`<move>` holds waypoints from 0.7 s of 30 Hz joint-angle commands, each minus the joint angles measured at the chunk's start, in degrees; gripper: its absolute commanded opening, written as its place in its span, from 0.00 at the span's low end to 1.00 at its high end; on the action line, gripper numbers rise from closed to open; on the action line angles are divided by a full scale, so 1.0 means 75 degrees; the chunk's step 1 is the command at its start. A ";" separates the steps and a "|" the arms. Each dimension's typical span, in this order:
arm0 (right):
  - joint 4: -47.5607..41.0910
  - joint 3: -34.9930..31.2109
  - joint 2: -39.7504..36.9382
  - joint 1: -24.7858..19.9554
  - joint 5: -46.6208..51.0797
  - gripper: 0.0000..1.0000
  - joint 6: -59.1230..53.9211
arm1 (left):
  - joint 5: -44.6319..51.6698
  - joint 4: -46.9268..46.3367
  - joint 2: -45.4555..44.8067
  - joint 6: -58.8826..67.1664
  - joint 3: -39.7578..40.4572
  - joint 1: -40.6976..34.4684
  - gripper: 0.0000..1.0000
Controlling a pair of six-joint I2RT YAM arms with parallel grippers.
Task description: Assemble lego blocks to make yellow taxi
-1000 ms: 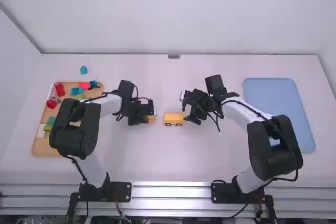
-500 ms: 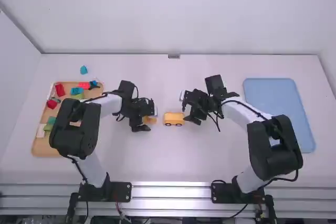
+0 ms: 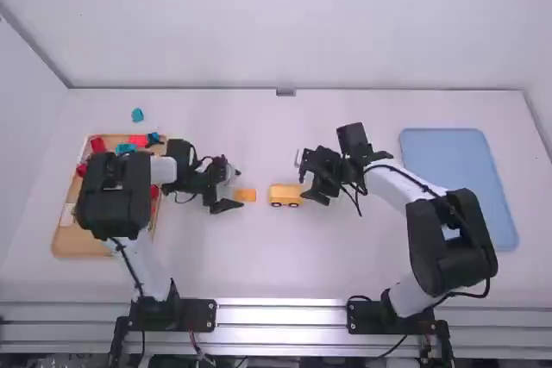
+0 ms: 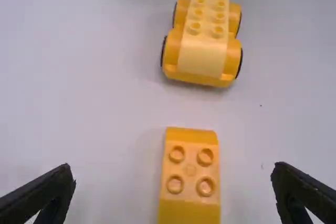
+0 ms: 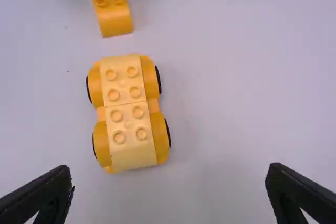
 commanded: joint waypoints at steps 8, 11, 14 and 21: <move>-0.0006 0.0009 -0.0035 0.0012 -0.0262 0.98 0.0047 | 0.0437 0.0353 0.0691 0.0256 -0.0099 -0.0070 0.59; -0.0017 0.0009 -0.0035 0.0012 -0.0262 0.98 0.0047 | 0.0332 0.0356 0.0691 0.0466 -0.0157 -0.0076 0.53; -0.0009 0.0009 -0.0035 0.0009 -0.0216 0.98 0.0047 | 0.0248 0.0472 0.0691 0.0629 -0.0233 -0.0076 0.45; -0.0079 0.0009 -0.0035 0.0012 0.0323 0.98 0.0044 | 0.0210 0.0548 0.0659 0.0624 -0.0277 -0.0076 0.26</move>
